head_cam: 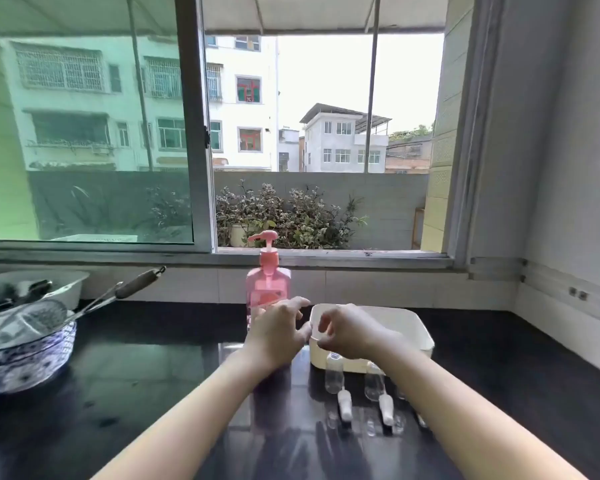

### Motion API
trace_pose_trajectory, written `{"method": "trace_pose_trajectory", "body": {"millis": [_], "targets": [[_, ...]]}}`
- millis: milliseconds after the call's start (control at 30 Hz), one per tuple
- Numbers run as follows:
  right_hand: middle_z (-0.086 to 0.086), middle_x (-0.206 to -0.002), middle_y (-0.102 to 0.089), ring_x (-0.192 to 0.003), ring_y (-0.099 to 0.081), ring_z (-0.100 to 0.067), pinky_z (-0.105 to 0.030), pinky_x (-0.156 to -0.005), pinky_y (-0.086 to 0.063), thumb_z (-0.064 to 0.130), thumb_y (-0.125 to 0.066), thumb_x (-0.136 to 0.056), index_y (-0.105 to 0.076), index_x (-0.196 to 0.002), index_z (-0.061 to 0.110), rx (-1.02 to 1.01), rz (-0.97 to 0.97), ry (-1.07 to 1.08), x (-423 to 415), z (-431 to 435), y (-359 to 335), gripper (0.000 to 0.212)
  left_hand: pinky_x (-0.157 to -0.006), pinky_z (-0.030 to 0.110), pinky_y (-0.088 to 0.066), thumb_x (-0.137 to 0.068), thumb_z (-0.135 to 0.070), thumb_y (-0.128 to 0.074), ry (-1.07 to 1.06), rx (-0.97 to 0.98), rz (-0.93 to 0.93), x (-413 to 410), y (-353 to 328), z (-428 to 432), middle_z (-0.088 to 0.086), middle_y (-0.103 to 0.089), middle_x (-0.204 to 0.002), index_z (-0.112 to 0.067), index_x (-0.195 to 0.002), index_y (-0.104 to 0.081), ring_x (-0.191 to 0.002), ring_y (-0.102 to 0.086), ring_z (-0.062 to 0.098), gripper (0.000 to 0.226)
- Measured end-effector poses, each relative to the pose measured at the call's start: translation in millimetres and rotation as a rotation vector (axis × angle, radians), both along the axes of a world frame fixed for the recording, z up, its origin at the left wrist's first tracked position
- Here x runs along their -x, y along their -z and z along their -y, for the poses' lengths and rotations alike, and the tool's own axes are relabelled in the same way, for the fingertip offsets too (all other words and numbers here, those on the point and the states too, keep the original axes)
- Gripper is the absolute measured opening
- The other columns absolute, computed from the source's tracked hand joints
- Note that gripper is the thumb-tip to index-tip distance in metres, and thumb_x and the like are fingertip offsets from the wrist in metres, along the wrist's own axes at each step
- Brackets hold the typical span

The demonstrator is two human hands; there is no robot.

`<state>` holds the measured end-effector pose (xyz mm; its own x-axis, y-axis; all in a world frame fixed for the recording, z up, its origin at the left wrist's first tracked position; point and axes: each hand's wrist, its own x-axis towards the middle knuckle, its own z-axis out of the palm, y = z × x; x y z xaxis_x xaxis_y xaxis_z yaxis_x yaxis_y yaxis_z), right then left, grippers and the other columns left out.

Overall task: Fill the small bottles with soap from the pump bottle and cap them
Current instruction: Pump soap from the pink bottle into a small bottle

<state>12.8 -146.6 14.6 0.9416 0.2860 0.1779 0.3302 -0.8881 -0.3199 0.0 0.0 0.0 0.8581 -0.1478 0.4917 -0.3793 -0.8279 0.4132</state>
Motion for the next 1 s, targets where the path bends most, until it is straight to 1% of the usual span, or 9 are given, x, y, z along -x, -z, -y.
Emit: {"method": "trace_pose_trajectory", "body": {"millis": [133, 267, 433, 533, 633, 767, 867, 933, 1000], "targets": [[-0.006, -0.105, -0.067, -0.094, -0.063, -0.024, -0.032, -0.083, -0.054, 0.021, -0.071, -0.074, -0.066, -0.103, 0.017, 0.128, -0.056, 0.015, 2, -3, 13, 0.029, -0.089, 0.037, -0.05, -0.081, -0.026, -0.061, 0.019, 0.079, -0.089, 6, 20, -6, 0.005, -0.069, -0.102, -0.017, -0.119, -0.057, -0.096, -0.064, 0.022, 0.039], [-0.009, -0.106, -0.065, -0.094, -0.064, -0.026, -0.033, -0.081, -0.055, 0.014, -0.068, -0.077, -0.067, -0.102, 0.013, 0.183, -0.07, 0.006, 5, -6, 19, 0.025, -0.09, 0.035, -0.051, -0.078, -0.022, -0.065, 0.06, 0.163, -0.208, 8, 37, -10, 0.006, -0.067, -0.102, -0.012, -0.117, -0.057, -0.092, -0.063, 0.02, 0.041], [-0.007, -0.102, -0.068, -0.084, -0.062, -0.021, -0.026, -0.068, -0.05, 0.014, -0.073, -0.074, -0.068, -0.102, 0.011, 0.071, -0.066, -0.032, 7, -14, 15, 0.029, -0.084, 0.025, -0.052, -0.071, -0.029, -0.075, 0.148, 0.242, -0.35, 11, 51, -14, -0.002, -0.059, -0.098, -0.012, -0.118, -0.055, -0.087, -0.06, 0.013, 0.053], [-0.004, -0.097, -0.064, -0.084, -0.06, -0.019, -0.028, -0.073, -0.051, 0.017, -0.076, -0.072, -0.066, -0.102, 0.013, -0.062, -0.064, -0.071, 6, -22, 6, 0.033, -0.075, 0.018, -0.053, -0.069, -0.028, -0.078, 0.17, 0.378, -0.334, 13, 51, -16, 0.0, -0.065, -0.094, -0.013, -0.108, -0.06, -0.084, -0.064, 0.012, 0.045], [0.002, -0.088, -0.06, -0.078, -0.056, -0.015, -0.021, -0.064, -0.046, 0.02, -0.078, -0.071, -0.066, -0.102, 0.011, -0.115, -0.057, -0.125, 5, -32, -8, 0.034, -0.068, 0.018, -0.054, -0.07, -0.02, -0.078, 0.141, 0.511, -0.251, 11, 46, -24, 0.002, -0.068, -0.083, -0.01, -0.095, -0.064, -0.073, -0.066, 0.011, 0.031], [-0.003, -0.094, -0.064, -0.08, -0.061, -0.015, -0.024, -0.073, -0.052, 0.026, -0.077, -0.074, -0.065, -0.107, 0.009, -0.179, -0.025, -0.191, 0, -47, -23, 0.039, -0.064, 0.019, -0.054, -0.072, -0.018, -0.077, 0.101, 0.597, -0.188, 11, 34, -41, 0.0, -0.068, -0.079, -0.016, -0.087, -0.063, -0.069, -0.065, 0.01, 0.021], [-0.01, -0.103, -0.07, -0.085, -0.067, -0.021, -0.035, -0.081, -0.057, 0.017, -0.068, -0.084, -0.065, -0.106, 0.005, -0.328, 0.191, -0.204, -9, -58, -42, 0.026, -0.068, 0.029, -0.057, -0.073, -0.015, -0.075, 0.023, 0.64, -0.103, 7, 15, -59, 0.004, -0.069, -0.083, -0.015, -0.088, -0.063, -0.078, -0.067, 0.019, 0.019], [-0.012, -0.11, -0.068, -0.094, -0.065, -0.022, -0.039, -0.086, -0.055, 0.009, -0.061, -0.087, -0.062, -0.113, 0.006, -0.358, 0.401, -0.168, -17, -65, -58, 0.027, -0.061, 0.018, -0.054, -0.075, -0.012, -0.074, -0.035, 0.665, -0.035, 0, -5, -71, -0.001, -0.067, -0.08, -0.013, -0.088, -0.062, -0.075, -0.066, 0.015, 0.018], [-0.011, -0.122, -0.06, -0.108, -0.058, -0.024, -0.037, -0.093, -0.051, 0.004, -0.057, -0.086, -0.054, -0.125, 0.01, -0.33, 0.508, -0.144, -23, -73, -73, 0.039, -0.054, 0.012, -0.047, -0.076, -0.013, -0.073, -0.102, 0.642, 0.04, -8, -25, -79, -0.006, -0.063, -0.076, -0.013, -0.089, -0.062, -0.069, -0.061, 0.008, 0.017]]}}
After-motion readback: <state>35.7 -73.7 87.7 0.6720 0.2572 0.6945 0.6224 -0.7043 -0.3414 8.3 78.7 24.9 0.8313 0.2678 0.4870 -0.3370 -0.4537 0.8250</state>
